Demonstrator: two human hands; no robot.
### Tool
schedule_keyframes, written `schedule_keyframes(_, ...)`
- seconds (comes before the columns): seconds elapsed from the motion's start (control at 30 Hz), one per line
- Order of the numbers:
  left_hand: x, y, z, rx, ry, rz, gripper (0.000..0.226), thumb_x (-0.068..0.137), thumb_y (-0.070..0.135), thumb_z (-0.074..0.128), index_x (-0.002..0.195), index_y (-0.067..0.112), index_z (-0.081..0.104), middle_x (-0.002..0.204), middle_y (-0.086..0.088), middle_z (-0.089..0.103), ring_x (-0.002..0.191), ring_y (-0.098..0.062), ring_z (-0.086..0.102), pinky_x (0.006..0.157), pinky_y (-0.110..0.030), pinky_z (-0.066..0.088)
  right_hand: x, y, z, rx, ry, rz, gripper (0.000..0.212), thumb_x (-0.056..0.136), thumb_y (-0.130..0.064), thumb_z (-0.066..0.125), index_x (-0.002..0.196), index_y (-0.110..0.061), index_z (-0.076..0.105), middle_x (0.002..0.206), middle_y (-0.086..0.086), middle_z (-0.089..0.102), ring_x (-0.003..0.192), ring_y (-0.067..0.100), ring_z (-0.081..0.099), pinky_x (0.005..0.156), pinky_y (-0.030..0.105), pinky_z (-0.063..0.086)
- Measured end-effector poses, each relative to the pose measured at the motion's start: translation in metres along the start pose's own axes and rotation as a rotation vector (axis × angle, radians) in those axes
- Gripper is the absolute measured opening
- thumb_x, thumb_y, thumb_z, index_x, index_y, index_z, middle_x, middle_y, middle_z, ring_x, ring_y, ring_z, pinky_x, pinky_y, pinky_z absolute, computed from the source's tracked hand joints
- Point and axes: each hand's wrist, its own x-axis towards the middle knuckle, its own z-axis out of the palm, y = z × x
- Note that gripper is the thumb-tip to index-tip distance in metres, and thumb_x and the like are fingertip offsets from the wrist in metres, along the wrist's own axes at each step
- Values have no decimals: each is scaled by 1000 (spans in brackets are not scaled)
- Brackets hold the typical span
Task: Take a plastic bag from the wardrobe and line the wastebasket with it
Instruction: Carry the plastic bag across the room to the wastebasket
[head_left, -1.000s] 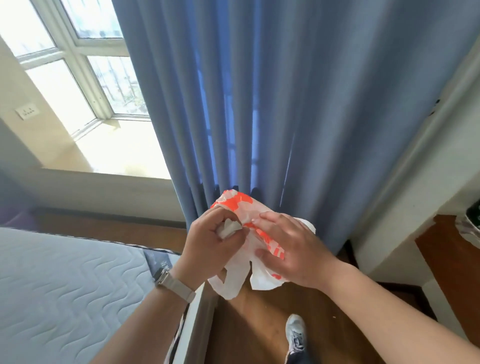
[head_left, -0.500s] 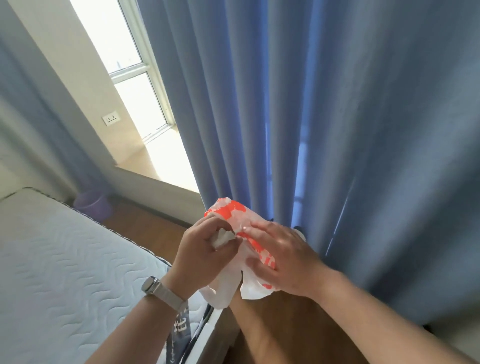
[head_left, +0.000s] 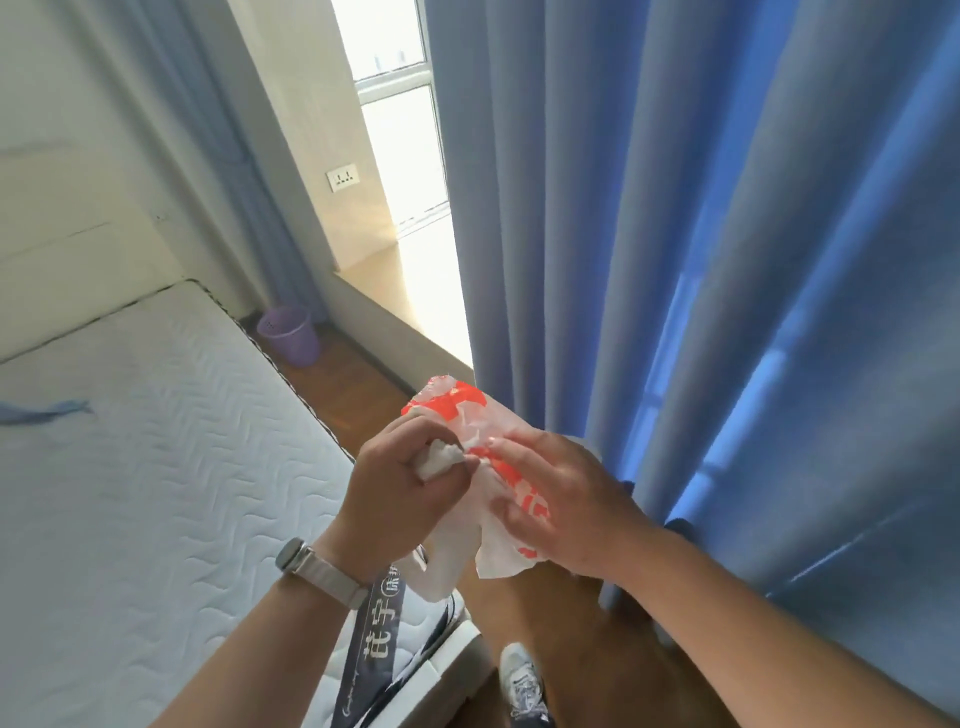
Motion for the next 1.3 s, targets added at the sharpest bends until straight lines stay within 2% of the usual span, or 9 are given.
schedule_keyframes(0.17,39,-51,-11,20,78,-42,21,77,30,73,77,12,64,79,4,63,76,-17,60,71,-26,48,75,22,19,15,-34,-50,46,94,-61,44,134,-38,46,138,-13,53,120,15,53,97,38,48)
schedule_keyframes(0.37,88,-101,-37,47,166,-111,15,76,30,72,79,19,64,81,7,64,80,-14,62,76,-20,48,171,32,40,5,-103,-159,45,94,-61,41,134,-40,45,139,-15,51,122,16,51,97,43,48)
schedule_keyframes(0.5,118,-125,-64,126,213,-137,12,73,17,76,77,15,64,79,5,63,79,-13,61,75,-19,46,226,29,63,47,-101,-273,50,94,-52,48,135,-24,52,133,-1,57,114,23,57,90,45,53)
schedule_keyframes(0.6,130,-137,-77,143,254,-138,12,73,17,75,75,14,63,78,4,62,78,-17,60,74,-25,48,255,28,76,100,-116,-321,49,95,-49,51,136,-23,51,132,-1,57,113,21,57,89,42,54)
schedule_keyframes(0.8,150,-166,-81,197,359,-275,16,73,17,76,75,22,61,76,7,62,74,-16,61,70,-23,48,312,41,99,134,-142,-393,49,93,-48,52,135,-22,54,131,-2,58,114,13,49,92,34,46)
schedule_keyframes(0.9,166,-183,-82,221,395,-333,16,72,19,75,76,23,60,75,7,62,72,-15,60,68,-25,48,342,50,113,144,-193,-437,49,93,-49,53,136,-25,51,132,-4,57,115,15,53,92,33,46)
schedule_keyframes(1.07,208,-205,-84,220,507,-438,13,71,21,73,78,19,62,72,9,62,69,-8,58,66,-17,44,405,69,127,206,-257,-493,48,93,-48,56,136,-29,48,134,-8,54,117,15,54,94,32,47)
schedule_keyframes(1.17,239,-218,-81,239,559,-465,13,71,23,73,79,18,63,74,13,62,70,-5,58,67,-14,45,442,84,127,222,-239,-539,47,92,-46,59,134,-27,52,132,-6,57,116,15,54,94,26,38)
schedule_keyframes(1.3,273,-239,-69,236,604,-476,19,72,37,73,77,22,61,74,16,61,71,-6,58,68,-13,45,486,107,130,243,-229,-559,46,91,-41,64,133,-22,55,131,-4,58,115,9,45,93,24,35)
